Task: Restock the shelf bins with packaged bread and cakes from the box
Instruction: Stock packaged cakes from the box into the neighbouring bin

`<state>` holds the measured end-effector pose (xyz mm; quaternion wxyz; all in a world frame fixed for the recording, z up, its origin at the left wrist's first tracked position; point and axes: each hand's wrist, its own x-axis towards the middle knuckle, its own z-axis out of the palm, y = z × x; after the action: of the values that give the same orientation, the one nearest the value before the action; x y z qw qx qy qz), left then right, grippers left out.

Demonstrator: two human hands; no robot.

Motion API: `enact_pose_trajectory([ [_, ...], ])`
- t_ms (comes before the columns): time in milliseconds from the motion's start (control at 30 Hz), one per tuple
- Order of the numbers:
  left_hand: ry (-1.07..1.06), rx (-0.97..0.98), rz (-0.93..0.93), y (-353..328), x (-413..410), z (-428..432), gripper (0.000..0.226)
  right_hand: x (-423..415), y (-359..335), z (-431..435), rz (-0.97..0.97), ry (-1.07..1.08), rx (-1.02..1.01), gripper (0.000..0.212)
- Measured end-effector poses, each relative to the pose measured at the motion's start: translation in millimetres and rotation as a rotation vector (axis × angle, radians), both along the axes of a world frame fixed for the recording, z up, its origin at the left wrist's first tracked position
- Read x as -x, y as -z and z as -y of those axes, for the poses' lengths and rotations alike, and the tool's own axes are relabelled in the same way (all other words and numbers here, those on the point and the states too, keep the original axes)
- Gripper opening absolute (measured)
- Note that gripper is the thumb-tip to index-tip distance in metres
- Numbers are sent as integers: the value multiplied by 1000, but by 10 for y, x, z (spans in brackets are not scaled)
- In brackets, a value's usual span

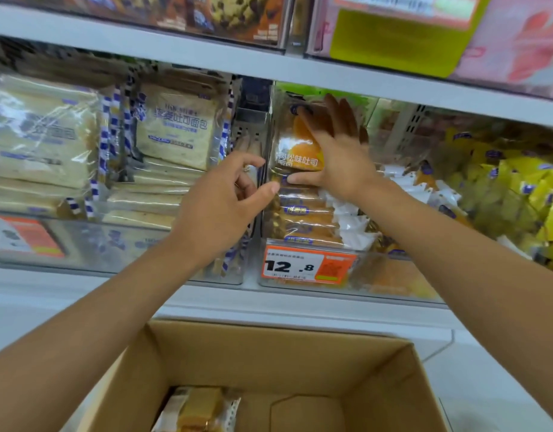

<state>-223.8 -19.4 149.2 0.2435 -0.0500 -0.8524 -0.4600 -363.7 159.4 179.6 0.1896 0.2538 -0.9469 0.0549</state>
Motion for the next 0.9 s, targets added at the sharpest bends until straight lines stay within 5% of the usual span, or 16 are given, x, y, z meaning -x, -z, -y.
enact_pose_trajectory([
  [567,-18,35,-1,-20,5,-22,31,-11,-5,-13,-12,13,-7,94],
  [900,-173,65,-63,-55,-460,-204,15,-1157,111,-233,-135,-153,200,34],
])
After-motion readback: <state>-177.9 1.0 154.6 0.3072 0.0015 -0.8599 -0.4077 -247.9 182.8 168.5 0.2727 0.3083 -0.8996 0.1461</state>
